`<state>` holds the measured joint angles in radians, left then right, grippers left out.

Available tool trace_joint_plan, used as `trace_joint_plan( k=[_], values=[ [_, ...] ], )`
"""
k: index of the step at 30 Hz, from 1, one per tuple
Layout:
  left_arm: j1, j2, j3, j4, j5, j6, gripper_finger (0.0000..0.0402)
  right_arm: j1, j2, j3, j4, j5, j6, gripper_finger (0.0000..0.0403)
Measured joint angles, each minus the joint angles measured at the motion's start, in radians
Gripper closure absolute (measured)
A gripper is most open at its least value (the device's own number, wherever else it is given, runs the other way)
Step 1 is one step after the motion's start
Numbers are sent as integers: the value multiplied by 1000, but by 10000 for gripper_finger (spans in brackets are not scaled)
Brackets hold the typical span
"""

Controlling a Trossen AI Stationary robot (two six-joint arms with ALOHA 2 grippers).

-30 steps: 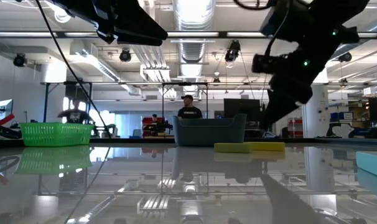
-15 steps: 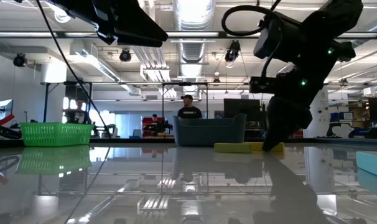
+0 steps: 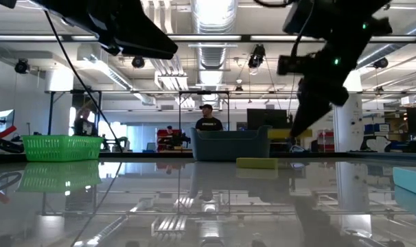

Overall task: Sort & place blocks by color
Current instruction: Put the yellow block into the blue bin

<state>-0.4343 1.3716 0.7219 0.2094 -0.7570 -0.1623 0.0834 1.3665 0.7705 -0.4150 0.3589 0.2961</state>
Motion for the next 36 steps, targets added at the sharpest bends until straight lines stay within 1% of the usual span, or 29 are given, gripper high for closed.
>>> trace_joint_plan(
  k=[3,6,10,14,20,25,28,30,33,36],
  values=[
    [-13,-2,-8,0,0,-12,175,1,-40,61,-97,-23,-27,315],
    [-17,-14,-8,-1,0,18,175,3,-70,143,-175,-26,-67,315],
    [-19,-43,-8,-1,0,74,175,1,-62,263,-261,-19,-135,315],
    [-19,-77,-12,-8,-3,130,175,-24,-33,374,-270,8,-252,315],
    [-18,-118,-17,-10,-9,208,175,-133,55,492,-258,0,-428,315],
    [-17,-165,-17,-9,-17,290,175,-270,152,530,-222,-52,-516,315],
    [-17,-179,-17,-8,-23,300,175,-342,208,539,-187,-54,-551,315],
    [-17,-180,-20,-8,-24,300,175,-387,247,545,-152,-92,-573,315],
    [-17,-176,-25,-9,-26,299,175,-445,305,546,-71,-194,-587,315],
    [-17,-172,-27,-10,-26,299,175,-487,361,546,16,-253,-588,315]
  ],
)
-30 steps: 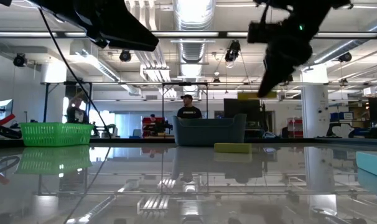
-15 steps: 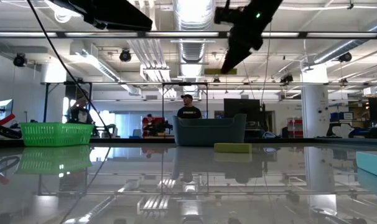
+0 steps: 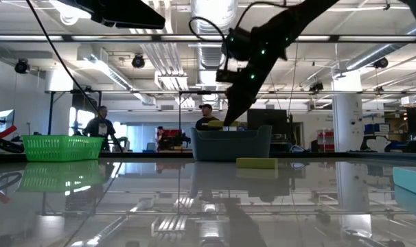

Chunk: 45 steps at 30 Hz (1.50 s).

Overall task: Sort & place blocks by color
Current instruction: Put the yellow block into the blue bin, then put the green block into the transparent bin

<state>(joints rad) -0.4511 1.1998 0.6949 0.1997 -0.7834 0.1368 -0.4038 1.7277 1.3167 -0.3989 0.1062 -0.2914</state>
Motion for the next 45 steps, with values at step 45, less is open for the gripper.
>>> trace_joint_plan(
  k=[45],
  values=[
    [-1,2,-2,2,1,-29,175,407,-158,-45,-271,-30,506,222]
  ],
)
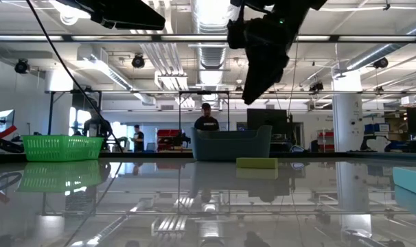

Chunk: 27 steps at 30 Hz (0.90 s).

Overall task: Sort & place blocks by color
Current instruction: Put the green block into the transparent bin

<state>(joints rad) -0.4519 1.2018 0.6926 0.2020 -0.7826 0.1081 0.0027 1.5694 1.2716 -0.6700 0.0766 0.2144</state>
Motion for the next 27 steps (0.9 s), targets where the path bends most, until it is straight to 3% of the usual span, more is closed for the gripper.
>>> trace_joint_plan(
  k=[7,16,22,27],
  values=[
    [0,0,0,0,0,0,175,105,17,-106,55,120,109,190],
    [0,0,0,0,0,0,175,155,17,-357,412,284,165,174],
    [0,0,0,0,0,0,175,155,17,-498,708,291,188,177],
    [0,0,0,0,0,0,175,168,18,-579,812,284,234,177]
  ],
)
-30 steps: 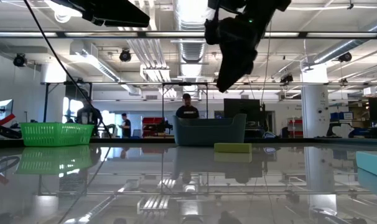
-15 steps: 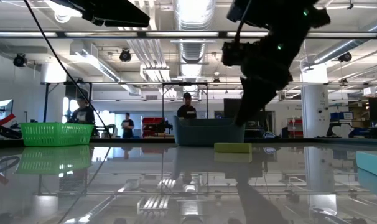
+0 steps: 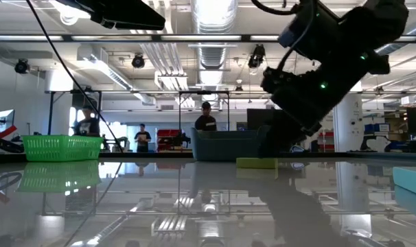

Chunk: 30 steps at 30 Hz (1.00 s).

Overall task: Sort & place blocks by color
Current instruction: Put the green block into the transparent bin

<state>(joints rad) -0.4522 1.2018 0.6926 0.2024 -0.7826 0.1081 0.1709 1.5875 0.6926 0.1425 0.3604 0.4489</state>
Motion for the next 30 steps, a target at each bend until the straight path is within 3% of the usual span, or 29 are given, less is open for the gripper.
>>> trace_joint_plan(
  k=[4,7,16,25,30],
  values=[
    [0,0,0,6,0,3,175,22,0,-47,4,22,5,179],
    [0,0,-1,27,0,3,175,35,0,-66,22,48,0,204],
    [-1,37,-2,187,2,2,175,38,0,-85,36,47,-54,383],
    [-4,69,0,312,2,-15,175,60,-38,-54,41,6,-96,394],
    [5,79,-17,300,-20,-173,175,64,-42,-31,49,8,-110,394]
  ],
)
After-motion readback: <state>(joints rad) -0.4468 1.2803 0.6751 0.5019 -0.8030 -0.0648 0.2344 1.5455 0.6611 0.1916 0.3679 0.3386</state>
